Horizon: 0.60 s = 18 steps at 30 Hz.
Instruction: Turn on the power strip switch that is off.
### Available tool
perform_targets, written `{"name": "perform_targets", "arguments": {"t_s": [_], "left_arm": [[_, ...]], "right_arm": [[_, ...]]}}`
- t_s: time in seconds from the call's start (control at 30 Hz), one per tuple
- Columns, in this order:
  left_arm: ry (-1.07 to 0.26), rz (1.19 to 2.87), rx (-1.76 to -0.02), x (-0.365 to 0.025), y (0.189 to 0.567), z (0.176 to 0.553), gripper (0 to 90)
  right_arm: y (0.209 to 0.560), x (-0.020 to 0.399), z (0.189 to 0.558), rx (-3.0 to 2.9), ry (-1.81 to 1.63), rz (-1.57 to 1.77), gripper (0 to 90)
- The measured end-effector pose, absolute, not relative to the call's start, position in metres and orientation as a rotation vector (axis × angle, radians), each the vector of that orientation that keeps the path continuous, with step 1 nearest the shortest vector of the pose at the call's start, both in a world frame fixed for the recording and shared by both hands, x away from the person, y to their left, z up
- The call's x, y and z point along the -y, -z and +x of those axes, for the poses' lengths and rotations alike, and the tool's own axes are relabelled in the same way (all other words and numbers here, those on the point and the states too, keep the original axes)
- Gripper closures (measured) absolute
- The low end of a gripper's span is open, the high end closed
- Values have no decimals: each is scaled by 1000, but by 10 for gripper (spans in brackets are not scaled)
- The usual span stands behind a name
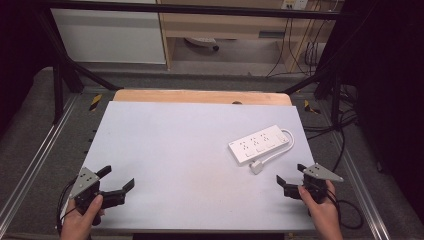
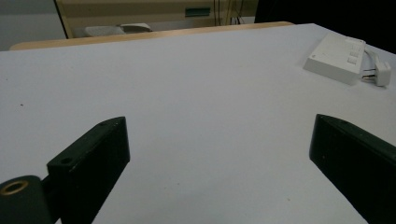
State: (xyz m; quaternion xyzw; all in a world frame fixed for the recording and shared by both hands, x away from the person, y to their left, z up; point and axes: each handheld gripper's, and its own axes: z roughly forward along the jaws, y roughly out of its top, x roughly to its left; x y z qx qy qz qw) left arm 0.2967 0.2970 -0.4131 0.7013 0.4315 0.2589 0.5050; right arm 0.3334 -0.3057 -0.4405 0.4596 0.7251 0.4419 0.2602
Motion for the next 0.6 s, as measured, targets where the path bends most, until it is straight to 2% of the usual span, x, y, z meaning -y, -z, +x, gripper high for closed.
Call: {"name": "perform_targets", "arguments": {"t_s": [0.6], "left_arm": [[-611,1696,-1038,-297,414,298,51]], "right_arm": [[432,308,331,-1905,-1242,1234,53]]}}
